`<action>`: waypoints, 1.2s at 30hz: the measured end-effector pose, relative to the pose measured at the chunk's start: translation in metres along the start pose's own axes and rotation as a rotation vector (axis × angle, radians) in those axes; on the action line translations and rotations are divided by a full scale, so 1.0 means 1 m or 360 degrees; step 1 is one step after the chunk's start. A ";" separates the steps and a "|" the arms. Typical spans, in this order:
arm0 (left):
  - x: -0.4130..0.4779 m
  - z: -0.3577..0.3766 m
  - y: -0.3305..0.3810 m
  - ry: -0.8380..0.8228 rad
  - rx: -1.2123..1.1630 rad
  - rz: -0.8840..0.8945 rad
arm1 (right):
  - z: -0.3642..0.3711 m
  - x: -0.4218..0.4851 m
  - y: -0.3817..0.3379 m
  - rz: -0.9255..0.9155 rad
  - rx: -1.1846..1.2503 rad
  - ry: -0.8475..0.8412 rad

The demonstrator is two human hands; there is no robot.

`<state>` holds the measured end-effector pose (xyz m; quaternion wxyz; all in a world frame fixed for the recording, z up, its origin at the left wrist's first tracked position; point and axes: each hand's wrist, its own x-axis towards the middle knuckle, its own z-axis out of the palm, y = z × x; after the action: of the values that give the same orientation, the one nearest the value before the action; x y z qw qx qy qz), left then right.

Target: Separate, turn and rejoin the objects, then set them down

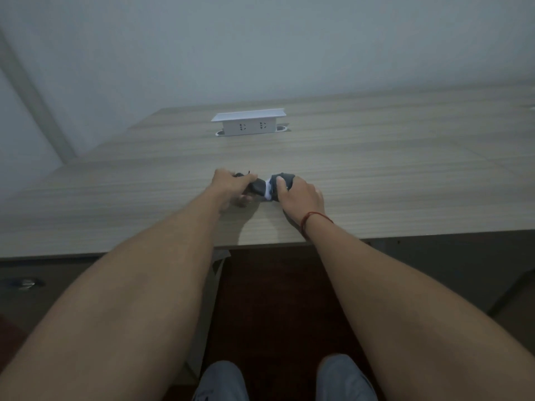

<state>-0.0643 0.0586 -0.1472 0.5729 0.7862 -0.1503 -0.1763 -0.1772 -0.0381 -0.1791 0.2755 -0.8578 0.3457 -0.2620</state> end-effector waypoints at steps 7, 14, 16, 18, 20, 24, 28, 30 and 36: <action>-0.003 0.000 -0.006 0.0362 -0.0043 0.0133 | 0.003 0.002 0.000 0.0004 -0.0064 -0.0051; -0.006 -0.006 -0.011 0.0394 0.0651 0.0305 | 0.005 0.003 0.001 0.0014 -0.0092 -0.0044; -0.009 -0.011 -0.016 0.0429 0.0810 0.0271 | 0.004 0.000 0.001 -0.0004 -0.0096 -0.0035; -0.012 -0.012 -0.022 0.0427 0.0892 0.0262 | 0.004 -0.003 0.000 -0.0038 -0.0086 -0.0034; -0.014 -0.011 -0.027 0.0392 0.0900 0.0315 | 0.006 -0.004 0.001 -0.0086 -0.0049 -0.0008; -0.020 -0.009 -0.030 0.0155 0.0857 0.0486 | 0.010 -0.001 0.002 -0.0207 0.0035 -0.0015; -0.015 -0.004 -0.031 0.0236 0.1041 0.0547 | 0.013 0.008 0.005 -0.0208 0.0137 -0.0022; -0.009 0.005 -0.030 0.0372 0.1061 0.0499 | 0.015 0.014 0.008 -0.0195 0.0156 -0.0001; 0.013 0.028 -0.026 0.0564 0.1078 0.0434 | 0.023 0.033 0.010 -0.0153 0.0167 0.0070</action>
<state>-0.0647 0.0368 -0.1810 0.3166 0.9216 -0.2016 0.0990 -0.1468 -0.0619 -0.1931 0.2996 -0.8518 0.2958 -0.3116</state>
